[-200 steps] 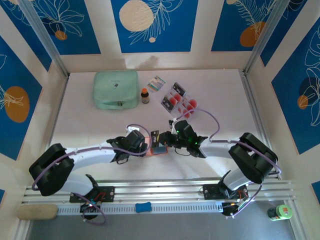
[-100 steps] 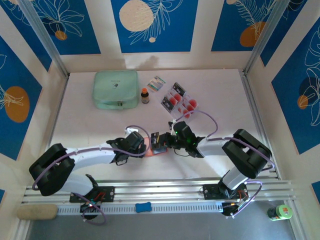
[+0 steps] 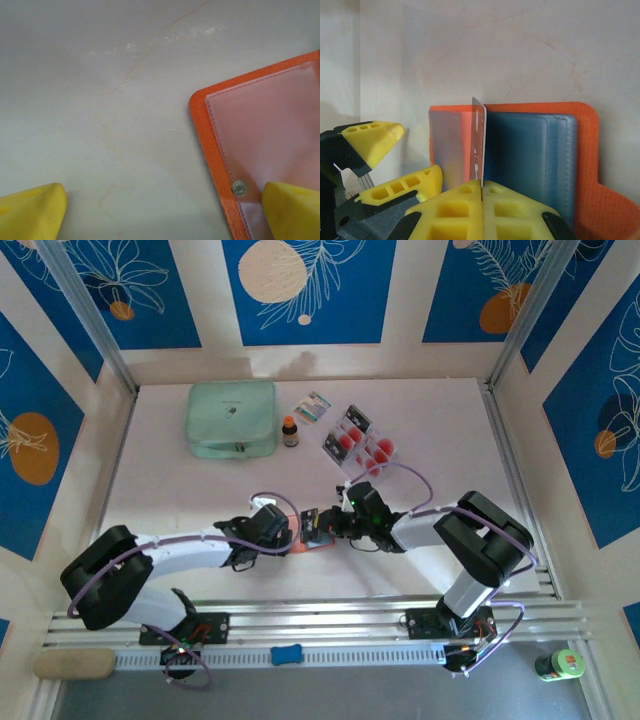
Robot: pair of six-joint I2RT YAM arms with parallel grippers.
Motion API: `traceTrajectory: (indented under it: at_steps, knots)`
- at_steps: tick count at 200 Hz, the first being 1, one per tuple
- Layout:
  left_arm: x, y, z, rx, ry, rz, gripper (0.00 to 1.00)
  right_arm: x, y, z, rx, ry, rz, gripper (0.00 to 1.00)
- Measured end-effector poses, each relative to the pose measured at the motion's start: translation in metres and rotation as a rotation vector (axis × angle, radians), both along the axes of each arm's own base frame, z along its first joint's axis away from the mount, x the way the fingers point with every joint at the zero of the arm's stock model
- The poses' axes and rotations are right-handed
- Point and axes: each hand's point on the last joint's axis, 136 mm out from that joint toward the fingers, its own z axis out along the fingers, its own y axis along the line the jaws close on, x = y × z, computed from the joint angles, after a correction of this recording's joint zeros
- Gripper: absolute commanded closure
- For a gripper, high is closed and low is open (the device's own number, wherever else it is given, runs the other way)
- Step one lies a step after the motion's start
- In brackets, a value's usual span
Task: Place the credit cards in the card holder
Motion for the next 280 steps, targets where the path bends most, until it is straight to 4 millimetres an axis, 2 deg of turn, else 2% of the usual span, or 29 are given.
traceTrajectory:
  at_steps: [88, 151, 280]
  knots:
    - [0.0002, -0.0002, 0.0001, -0.01, -0.004, 0.007, 0.0, -0.0022, 0.0063, -0.0021, 0.023, 0.02, 0.035, 1.0]
    - [0.0035, -0.0006, 0.0093, -0.024, -0.021, 0.021, 0.0, -0.001, 0.006, -0.0027, 0.035, 0.033, 0.044, 1.0]
    - [0.0038, 0.0036, 0.0001, -0.013, 0.0, 0.055, 0.0, -0.0044, 0.0086, -0.0042, 0.05, 0.071, 0.077, 1.0]
